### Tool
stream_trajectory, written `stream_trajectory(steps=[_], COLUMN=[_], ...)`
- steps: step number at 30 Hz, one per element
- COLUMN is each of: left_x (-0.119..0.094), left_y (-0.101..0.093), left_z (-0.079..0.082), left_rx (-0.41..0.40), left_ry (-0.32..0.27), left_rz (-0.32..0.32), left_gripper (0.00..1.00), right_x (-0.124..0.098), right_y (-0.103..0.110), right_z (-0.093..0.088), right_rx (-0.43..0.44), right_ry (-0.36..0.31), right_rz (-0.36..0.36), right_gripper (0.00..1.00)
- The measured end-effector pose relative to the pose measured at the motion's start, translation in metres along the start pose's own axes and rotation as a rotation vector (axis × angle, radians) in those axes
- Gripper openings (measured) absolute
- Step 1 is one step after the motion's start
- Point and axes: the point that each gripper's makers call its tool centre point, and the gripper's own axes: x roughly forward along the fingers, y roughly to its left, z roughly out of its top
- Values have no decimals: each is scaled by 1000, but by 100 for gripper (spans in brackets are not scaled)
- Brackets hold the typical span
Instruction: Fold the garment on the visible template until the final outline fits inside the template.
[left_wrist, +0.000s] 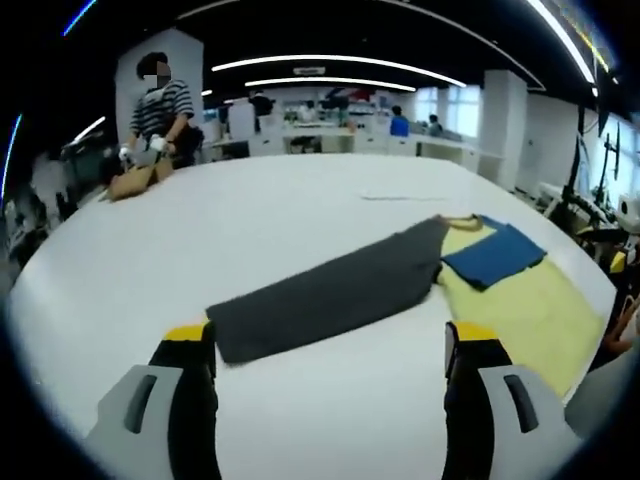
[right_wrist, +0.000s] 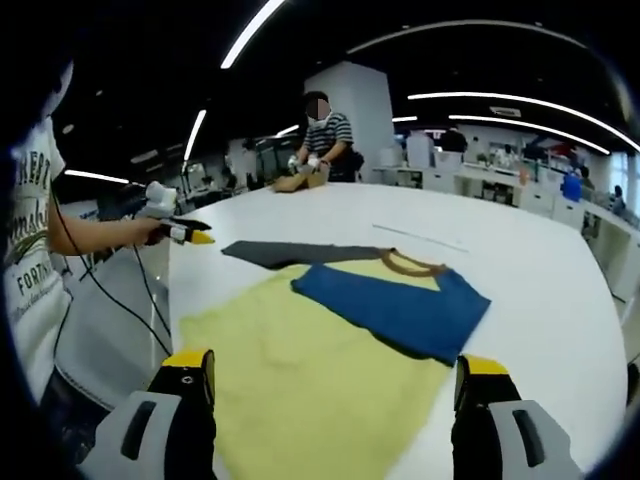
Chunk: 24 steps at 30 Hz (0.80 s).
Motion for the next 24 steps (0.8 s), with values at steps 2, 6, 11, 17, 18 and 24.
stream_trajectory(steps=[2, 6, 11, 17, 18, 24], left_x=[3, 8, 12, 17, 19, 25], left_y=[8, 25, 43, 61, 64, 74], left_z=[-5, -12, -17, -26, -27, -38], left_rx=[-15, -67, -80, -92, -105, -104], left_ry=[15, 17, 27, 40, 36, 65], left_rz=[29, 82, 158, 223, 233, 262], left_gripper=[87, 81, 68, 55, 53, 44], right_x=[0, -3, -5, -6, -6, -5], right_y=[1, 1, 2, 4, 5, 8], right_z=[-1, 2, 3, 2, 2, 4], right_rx=[0, -3, -3, -7, -7, -15], right_ry=[6, -3, -7, 2, 0, -2], right_rz=[6, -2, -9, -21, -23, -23], right_gripper=[99, 99, 98, 95, 95, 94])
